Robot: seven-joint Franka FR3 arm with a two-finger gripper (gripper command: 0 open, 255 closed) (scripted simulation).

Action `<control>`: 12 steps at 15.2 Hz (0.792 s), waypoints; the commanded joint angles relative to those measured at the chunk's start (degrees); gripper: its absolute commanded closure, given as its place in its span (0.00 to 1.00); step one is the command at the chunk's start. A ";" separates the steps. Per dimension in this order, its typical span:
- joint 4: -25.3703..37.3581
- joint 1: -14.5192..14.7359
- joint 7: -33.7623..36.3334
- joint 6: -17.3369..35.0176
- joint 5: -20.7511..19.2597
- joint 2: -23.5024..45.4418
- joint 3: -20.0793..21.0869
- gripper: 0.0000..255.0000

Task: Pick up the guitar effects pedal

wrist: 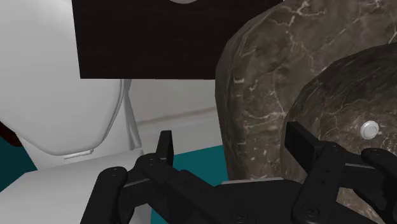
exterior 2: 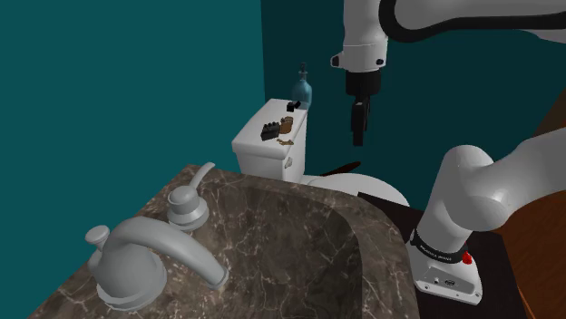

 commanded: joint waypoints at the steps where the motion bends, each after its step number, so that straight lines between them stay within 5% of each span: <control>1: 0.00 0.00 0.00 0.00 0.00 0.00 0.00 0.00; 12: 10.33 -5.61 14.49 13.95 -6.56 24.02 6.39 0.00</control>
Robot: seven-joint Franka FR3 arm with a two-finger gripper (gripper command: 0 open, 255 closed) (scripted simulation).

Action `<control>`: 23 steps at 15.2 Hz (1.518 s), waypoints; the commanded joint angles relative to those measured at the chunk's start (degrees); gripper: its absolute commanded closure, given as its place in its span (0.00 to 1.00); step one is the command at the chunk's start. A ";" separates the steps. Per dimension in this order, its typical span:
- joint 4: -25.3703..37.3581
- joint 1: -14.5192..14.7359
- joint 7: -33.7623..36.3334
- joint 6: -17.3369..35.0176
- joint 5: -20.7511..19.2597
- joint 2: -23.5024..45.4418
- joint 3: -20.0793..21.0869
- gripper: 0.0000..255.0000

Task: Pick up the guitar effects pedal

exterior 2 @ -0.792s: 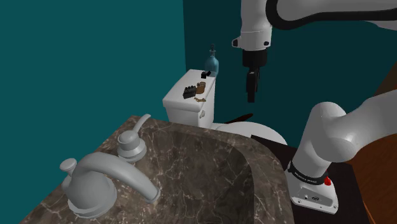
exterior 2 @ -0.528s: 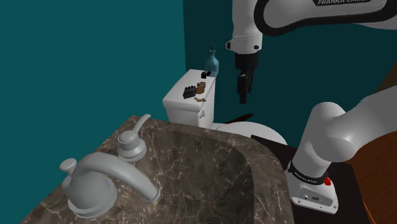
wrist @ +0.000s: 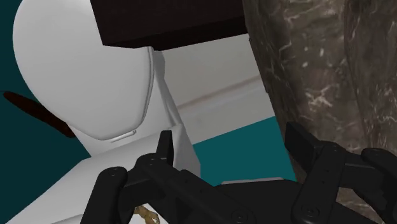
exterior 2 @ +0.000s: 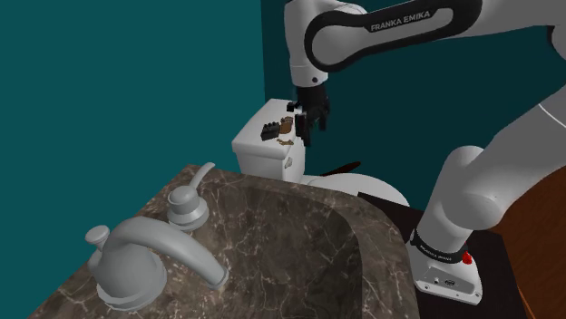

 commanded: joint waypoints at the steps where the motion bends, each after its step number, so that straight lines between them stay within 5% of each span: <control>1: 2.71 -0.98 3.15 1.55 -1.74 4.37 0.98 0.00; 11: 20.78 -4.29 17.66 3.44 -12.85 26.60 2.40 0.00; 23: 54.48 -3.41 28.19 -5.56 -23.90 54.15 -2.54 0.00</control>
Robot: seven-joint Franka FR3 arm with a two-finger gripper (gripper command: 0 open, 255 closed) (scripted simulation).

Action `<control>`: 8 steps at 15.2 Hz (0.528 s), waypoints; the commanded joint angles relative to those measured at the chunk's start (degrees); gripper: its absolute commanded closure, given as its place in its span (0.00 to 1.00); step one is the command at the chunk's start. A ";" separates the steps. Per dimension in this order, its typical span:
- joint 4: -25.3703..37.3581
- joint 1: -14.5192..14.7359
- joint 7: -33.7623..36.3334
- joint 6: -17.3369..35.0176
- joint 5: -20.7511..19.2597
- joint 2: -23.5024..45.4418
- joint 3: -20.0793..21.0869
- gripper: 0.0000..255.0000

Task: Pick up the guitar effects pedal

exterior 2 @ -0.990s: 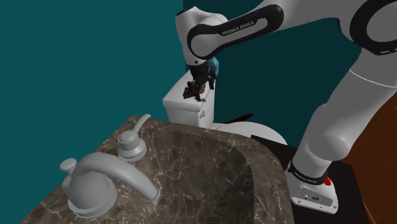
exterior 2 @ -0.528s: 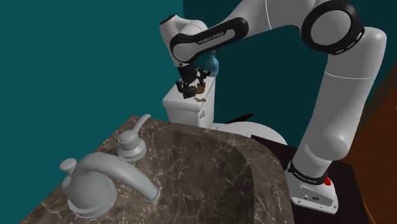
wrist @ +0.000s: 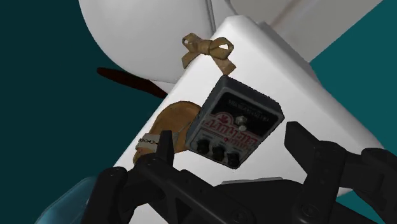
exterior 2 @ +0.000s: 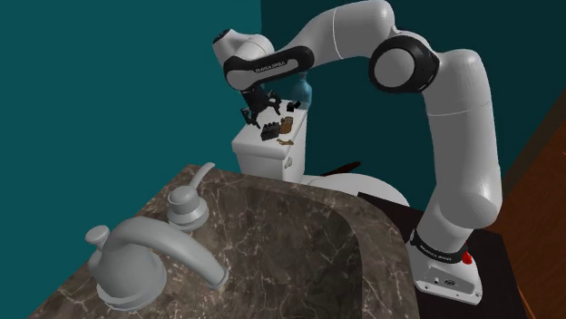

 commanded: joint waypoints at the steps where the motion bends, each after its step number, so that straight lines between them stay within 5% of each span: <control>1: 7.39 0.31 0.82 -2.52 -1.35 5.07 -1.24 0.00; 3: 15.55 0.60 1.00 -5.32 -2.35 10.47 -2.52 0.00; 8: 12.02 0.32 2.47 -1.99 -2.41 10.58 -2.47 0.00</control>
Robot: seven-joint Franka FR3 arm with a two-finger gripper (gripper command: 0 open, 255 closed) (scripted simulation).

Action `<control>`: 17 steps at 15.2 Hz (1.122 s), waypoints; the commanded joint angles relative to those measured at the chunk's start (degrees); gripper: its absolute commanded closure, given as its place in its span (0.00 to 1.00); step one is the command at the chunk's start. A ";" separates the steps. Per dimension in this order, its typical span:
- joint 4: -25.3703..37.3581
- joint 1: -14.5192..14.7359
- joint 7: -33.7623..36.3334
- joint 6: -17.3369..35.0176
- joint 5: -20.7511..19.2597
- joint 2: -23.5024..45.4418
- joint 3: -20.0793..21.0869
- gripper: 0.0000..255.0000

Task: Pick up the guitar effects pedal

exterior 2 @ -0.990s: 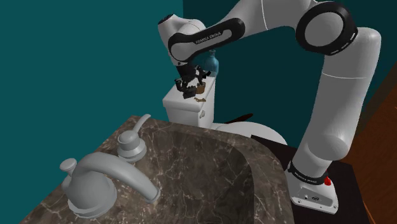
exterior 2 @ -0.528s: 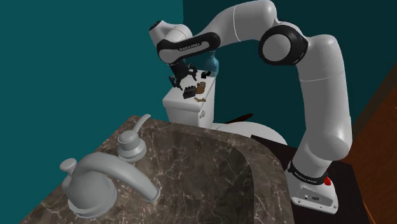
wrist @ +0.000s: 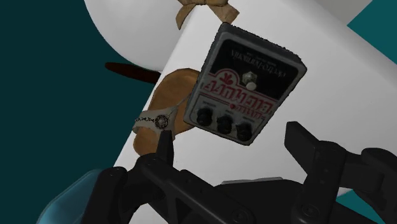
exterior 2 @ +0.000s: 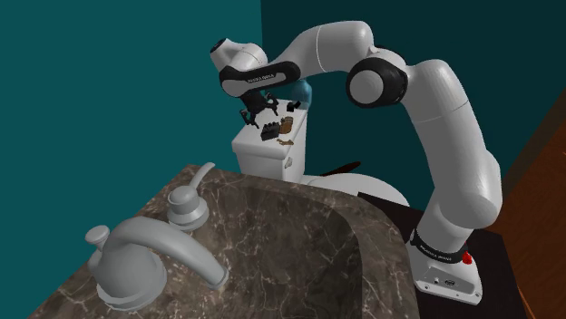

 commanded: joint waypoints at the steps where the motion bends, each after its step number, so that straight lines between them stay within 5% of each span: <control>1: -0.73 -0.08 0.52 1.17 -0.07 0.51 -0.02 0.00; 4: -1.67 -0.16 0.96 2.16 -0.11 0.65 0.00 0.00; 5: -1.55 -0.12 0.96 2.06 -0.11 0.69 0.00 1.00; 17: 0.16 -0.01 0.12 0.26 -0.04 0.41 -0.03 1.00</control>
